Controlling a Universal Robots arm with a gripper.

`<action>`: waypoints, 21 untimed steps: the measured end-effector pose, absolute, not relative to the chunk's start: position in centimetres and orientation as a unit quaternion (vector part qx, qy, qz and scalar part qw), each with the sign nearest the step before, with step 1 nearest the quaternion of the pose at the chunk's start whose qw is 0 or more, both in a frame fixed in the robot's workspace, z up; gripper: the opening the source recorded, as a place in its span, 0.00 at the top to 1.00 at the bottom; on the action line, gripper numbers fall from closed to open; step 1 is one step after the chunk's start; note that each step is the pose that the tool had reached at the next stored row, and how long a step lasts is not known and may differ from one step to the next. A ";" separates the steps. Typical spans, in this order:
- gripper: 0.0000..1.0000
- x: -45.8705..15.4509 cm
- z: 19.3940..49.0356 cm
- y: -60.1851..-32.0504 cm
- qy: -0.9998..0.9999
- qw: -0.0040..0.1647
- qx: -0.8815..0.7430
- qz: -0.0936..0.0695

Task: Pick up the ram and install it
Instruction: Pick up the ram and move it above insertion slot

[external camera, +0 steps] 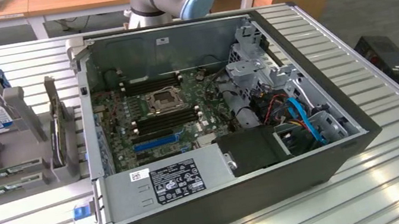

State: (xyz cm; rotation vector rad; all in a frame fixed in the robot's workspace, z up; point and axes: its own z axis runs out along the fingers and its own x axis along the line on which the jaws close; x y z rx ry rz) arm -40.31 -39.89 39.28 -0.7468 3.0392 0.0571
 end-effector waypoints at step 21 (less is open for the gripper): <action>0.90 -40.3 39.3 -39.9 0.932 0.002 -0.362 0.015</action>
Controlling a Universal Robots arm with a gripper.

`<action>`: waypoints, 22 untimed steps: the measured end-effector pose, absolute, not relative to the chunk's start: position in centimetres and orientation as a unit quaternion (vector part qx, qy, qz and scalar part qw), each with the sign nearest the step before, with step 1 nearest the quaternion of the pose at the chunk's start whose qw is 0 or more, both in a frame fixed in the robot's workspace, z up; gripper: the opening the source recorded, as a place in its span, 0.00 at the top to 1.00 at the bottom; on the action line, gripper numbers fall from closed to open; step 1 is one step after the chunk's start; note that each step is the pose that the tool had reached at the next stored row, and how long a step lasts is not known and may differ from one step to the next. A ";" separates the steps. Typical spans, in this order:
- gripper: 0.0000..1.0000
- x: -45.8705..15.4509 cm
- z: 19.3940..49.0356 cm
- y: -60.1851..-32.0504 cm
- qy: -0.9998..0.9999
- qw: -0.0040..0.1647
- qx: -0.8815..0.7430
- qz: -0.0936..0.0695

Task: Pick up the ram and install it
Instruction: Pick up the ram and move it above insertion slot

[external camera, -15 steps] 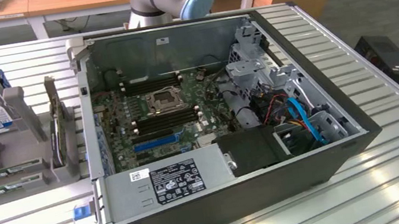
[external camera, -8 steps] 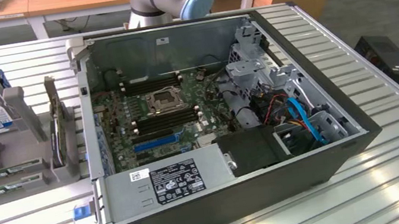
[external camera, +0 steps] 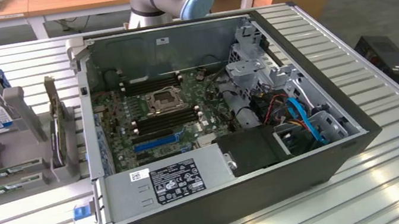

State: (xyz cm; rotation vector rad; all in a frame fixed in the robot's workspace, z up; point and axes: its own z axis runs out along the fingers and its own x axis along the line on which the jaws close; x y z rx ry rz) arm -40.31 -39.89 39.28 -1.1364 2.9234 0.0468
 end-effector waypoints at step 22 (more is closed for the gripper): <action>0.90 -40.3 39.3 -39.9 0.863 -0.001 -0.506 0.013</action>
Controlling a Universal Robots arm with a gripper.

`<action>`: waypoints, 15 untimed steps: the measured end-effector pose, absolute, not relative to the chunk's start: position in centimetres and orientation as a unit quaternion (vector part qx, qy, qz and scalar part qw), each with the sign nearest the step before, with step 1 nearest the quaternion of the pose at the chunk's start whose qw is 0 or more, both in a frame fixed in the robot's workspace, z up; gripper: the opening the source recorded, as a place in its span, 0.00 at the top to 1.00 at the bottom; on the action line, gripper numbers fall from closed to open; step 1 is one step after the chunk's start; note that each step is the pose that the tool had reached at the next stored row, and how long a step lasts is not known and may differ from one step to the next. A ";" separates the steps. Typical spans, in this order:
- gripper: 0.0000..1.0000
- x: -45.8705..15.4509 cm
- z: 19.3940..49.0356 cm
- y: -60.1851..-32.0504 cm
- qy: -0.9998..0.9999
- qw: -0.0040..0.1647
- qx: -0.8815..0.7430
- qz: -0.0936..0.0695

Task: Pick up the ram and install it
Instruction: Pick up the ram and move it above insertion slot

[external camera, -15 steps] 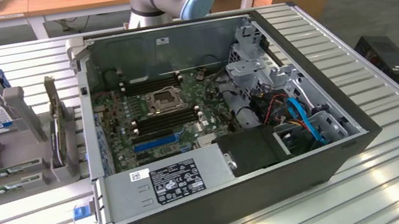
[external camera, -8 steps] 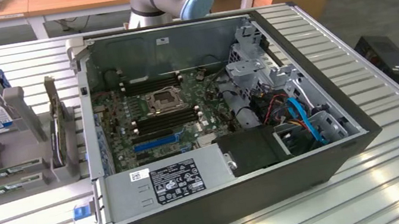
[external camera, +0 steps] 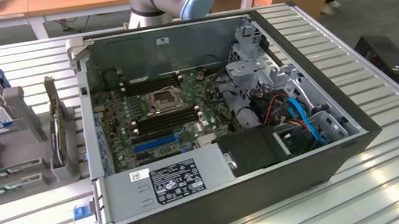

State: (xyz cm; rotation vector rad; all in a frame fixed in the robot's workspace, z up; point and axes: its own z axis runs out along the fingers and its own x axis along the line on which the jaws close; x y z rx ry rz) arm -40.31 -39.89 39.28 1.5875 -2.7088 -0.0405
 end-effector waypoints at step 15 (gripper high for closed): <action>0.90 -40.3 39.3 -39.9 -0.801 0.003 0.598 -0.012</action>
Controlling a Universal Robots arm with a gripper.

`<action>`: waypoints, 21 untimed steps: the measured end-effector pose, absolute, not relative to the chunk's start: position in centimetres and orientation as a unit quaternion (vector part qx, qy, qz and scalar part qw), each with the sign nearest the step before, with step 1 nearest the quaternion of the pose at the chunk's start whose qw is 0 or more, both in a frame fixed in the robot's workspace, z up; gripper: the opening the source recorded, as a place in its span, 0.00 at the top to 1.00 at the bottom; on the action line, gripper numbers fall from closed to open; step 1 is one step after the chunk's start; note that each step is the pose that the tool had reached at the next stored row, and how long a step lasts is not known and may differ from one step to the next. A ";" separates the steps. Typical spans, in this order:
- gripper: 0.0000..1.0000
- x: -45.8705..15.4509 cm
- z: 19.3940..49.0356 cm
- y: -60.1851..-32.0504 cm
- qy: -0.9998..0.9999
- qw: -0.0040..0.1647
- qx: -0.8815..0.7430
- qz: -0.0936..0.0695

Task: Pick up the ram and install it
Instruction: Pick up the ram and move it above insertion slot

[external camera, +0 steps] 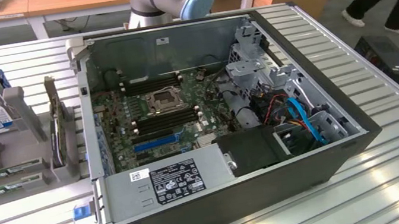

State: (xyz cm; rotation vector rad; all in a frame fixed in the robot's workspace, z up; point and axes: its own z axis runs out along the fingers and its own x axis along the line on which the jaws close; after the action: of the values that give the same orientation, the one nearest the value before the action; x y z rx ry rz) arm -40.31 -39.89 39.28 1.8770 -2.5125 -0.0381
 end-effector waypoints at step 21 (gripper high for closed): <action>0.90 -40.3 39.3 -39.9 -0.742 0.004 0.670 -0.011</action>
State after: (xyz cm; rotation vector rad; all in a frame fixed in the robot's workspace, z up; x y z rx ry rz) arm -40.31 -39.89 39.28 2.1010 -2.3246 -0.0359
